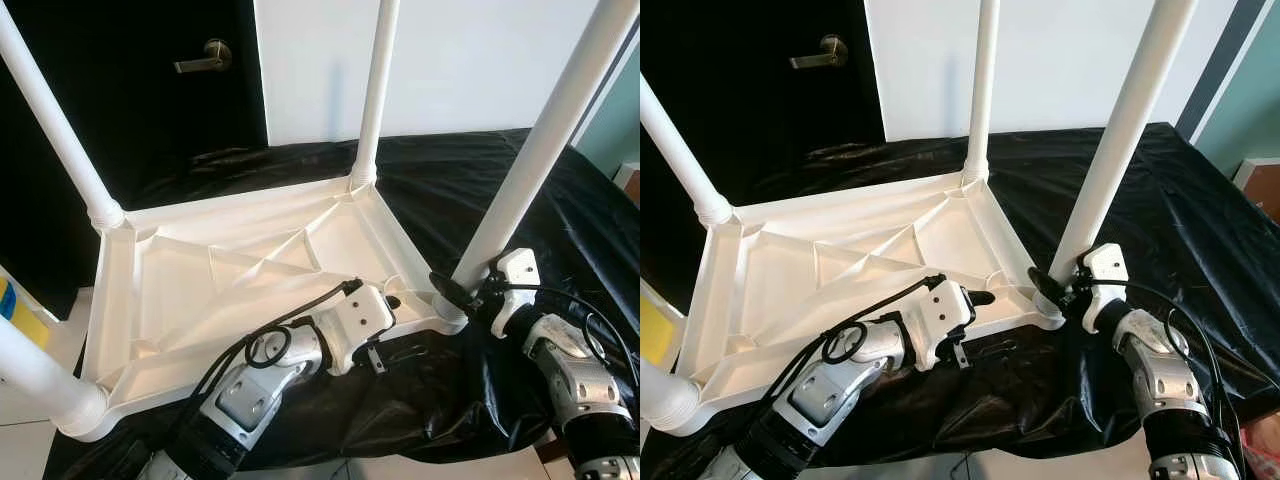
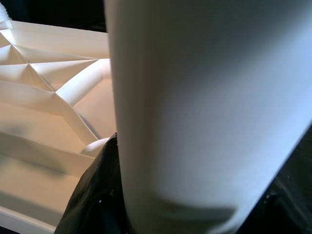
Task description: Building children table
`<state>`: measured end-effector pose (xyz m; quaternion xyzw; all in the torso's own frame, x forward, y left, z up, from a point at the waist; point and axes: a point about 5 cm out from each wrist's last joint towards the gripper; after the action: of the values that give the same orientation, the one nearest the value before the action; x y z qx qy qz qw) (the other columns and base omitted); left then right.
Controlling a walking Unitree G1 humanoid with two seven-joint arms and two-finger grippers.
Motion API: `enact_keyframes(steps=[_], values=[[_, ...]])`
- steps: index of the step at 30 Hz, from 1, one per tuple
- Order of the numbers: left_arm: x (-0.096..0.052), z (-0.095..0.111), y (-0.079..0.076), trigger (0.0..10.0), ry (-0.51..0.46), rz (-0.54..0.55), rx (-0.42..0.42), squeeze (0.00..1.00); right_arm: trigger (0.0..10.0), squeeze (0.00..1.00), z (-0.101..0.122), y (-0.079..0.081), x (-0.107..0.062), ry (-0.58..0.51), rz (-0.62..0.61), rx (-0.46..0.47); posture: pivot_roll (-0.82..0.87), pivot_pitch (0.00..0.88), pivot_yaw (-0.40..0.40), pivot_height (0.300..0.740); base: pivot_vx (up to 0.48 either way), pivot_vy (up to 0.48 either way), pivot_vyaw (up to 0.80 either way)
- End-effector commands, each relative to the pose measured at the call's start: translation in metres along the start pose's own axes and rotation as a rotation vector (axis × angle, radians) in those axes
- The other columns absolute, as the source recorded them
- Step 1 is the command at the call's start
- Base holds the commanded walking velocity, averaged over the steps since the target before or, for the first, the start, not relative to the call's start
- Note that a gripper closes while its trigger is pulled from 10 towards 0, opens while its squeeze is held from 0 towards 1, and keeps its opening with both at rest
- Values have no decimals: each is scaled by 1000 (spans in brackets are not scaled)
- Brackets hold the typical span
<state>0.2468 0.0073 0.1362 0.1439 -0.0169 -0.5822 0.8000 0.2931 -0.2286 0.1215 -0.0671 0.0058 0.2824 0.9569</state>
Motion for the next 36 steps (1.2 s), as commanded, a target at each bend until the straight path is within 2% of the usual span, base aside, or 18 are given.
enact_keyframes(steps=[1,2,4,5,7,8,17,22,23,25,29,33,36], values=[[1,0,-3,10000,-3,-45,11,0,3529,0,1,-2,0,1,10,-25,-49,0,-7,740,0,0,0],[1,0,-3,10000,-2,-42,10,0,0,0,-3,0,-1,14,17,-18,-44,0,-9,740,0,0,0],[0,0,-3,10000,-2,-40,7,0,0,0,-9,2,-3,33,22,-3,-45,0,-8,740,0,0,0],[-1,0,-4,10000,-1,-40,6,0,2941,0,-11,2,-3,41,18,4,-46,0,-8,740,0,0,0],[-1,0,-4,10000,-1,-41,6,0,2941,0,-12,2,-4,44,14,8,-46,0,-8,740,0,0,0],[-1,0,-4,10000,-1,-42,5,0,10000,0,-13,3,-4,45,1,17,-46,0,-8,740,0,0,0],[-1,0,-5,10000,-1,-45,4,0,10000,0,-15,6,-2,40,-80,40,-48,0,-10,740,0,0,0],[0,-1,-8,10000,-2,-49,-3,0,10000,0,-18,11,0,68,-270,49,-53,0,-11,740,0,0,0],[0,-1,-8,10000,-2,-49,-3,0,10000,0,-18,11,0,68,-270,49,-53,0,-11,740,0,0,0],[1,-1,-9,10000,-3,-55,-4,0,10000,0,-18,18,1,66,-364,94,-57,0,-9,740,0,0,0],[1,-1,-9,10000,-2,-56,-4,0,10000,0,-18,20,2,67,-383,104,-58,0,-9,740,0,0,0],[2,-2,-11,10000,-5,-65,-8,0,10000,0,-18,34,4,47,-499,141,-63,0,-10,740,0,0,0],[2,-2,-11,10000,-5,-66,-9,0,10000,0,-17,36,4,43,-515,146,-63,0,-10,740,0,0,0]])
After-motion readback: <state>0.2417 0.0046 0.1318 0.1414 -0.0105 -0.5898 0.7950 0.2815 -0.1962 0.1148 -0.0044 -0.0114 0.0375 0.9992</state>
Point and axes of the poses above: a point about 5 cm out from each wrist's last joint towards the gripper, its own x axis pointing out of the wrist towards the gripper, its own z axis along the axis of the wrist's last joint, y = z × x, and after that the axes turned 2 degrees about x, right-handed
